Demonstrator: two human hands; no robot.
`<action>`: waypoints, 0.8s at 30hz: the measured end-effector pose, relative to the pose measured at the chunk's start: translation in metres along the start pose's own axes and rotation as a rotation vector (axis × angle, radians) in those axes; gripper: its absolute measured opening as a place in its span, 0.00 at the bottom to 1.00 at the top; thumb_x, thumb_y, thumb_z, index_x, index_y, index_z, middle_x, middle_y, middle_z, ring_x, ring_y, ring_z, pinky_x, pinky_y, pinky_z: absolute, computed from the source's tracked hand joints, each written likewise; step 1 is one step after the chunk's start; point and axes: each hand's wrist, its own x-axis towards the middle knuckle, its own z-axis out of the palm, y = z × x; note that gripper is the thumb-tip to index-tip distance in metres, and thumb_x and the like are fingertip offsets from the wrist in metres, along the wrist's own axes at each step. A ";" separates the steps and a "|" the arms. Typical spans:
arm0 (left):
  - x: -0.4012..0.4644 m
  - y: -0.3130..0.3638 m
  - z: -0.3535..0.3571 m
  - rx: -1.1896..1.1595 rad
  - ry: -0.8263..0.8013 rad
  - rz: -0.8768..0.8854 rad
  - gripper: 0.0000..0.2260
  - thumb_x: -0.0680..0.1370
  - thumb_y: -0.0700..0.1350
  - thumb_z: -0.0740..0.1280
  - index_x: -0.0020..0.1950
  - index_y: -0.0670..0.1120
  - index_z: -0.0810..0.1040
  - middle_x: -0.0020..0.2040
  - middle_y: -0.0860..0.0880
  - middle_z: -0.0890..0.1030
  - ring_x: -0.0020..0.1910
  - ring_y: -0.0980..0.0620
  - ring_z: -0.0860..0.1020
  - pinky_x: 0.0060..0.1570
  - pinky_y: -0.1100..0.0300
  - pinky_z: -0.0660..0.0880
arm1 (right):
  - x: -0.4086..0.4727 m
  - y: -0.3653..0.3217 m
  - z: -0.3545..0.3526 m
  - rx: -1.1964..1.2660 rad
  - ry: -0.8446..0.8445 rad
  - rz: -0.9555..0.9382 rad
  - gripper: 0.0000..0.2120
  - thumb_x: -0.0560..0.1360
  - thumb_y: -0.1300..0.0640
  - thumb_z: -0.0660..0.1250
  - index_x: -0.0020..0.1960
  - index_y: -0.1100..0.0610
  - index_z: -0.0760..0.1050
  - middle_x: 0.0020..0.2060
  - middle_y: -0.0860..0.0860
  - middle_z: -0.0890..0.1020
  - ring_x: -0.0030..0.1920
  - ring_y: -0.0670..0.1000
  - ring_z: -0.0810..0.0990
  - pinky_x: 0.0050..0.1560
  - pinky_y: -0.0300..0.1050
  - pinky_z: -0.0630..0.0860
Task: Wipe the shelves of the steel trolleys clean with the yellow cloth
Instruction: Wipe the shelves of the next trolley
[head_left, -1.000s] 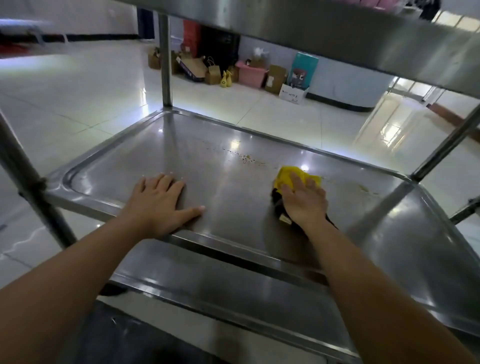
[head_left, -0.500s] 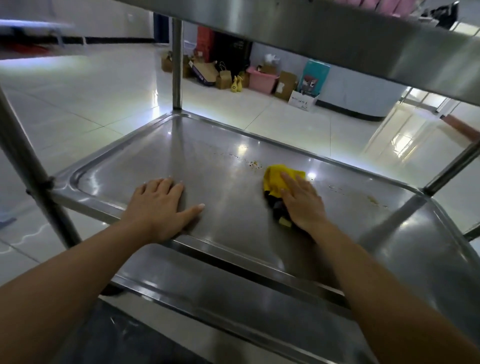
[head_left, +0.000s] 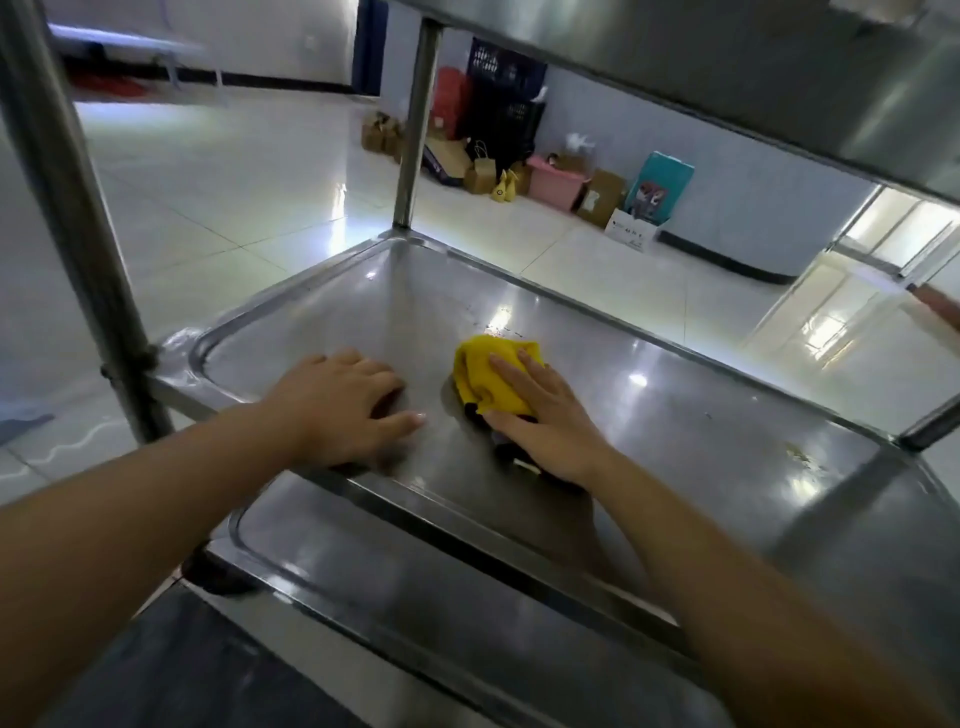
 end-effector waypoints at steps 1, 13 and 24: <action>-0.002 -0.010 0.001 0.020 0.013 -0.004 0.45 0.66 0.74 0.32 0.74 0.55 0.63 0.72 0.53 0.68 0.69 0.50 0.65 0.67 0.51 0.60 | 0.002 0.008 -0.005 -0.005 0.038 0.038 0.29 0.74 0.36 0.59 0.72 0.30 0.51 0.77 0.42 0.51 0.76 0.52 0.49 0.75 0.56 0.51; -0.005 -0.025 0.019 -0.114 0.008 -0.286 0.42 0.71 0.73 0.37 0.77 0.49 0.56 0.78 0.45 0.56 0.77 0.46 0.53 0.74 0.42 0.44 | 0.088 -0.056 0.026 -0.105 0.021 0.089 0.25 0.78 0.41 0.54 0.74 0.36 0.53 0.78 0.48 0.49 0.76 0.57 0.47 0.74 0.59 0.49; -0.014 -0.061 0.015 -0.097 0.033 -0.260 0.39 0.72 0.70 0.37 0.76 0.51 0.57 0.78 0.47 0.57 0.76 0.45 0.55 0.74 0.43 0.50 | 0.140 -0.041 0.013 -0.126 0.050 0.252 0.26 0.80 0.43 0.53 0.76 0.42 0.51 0.77 0.51 0.52 0.76 0.59 0.51 0.74 0.58 0.51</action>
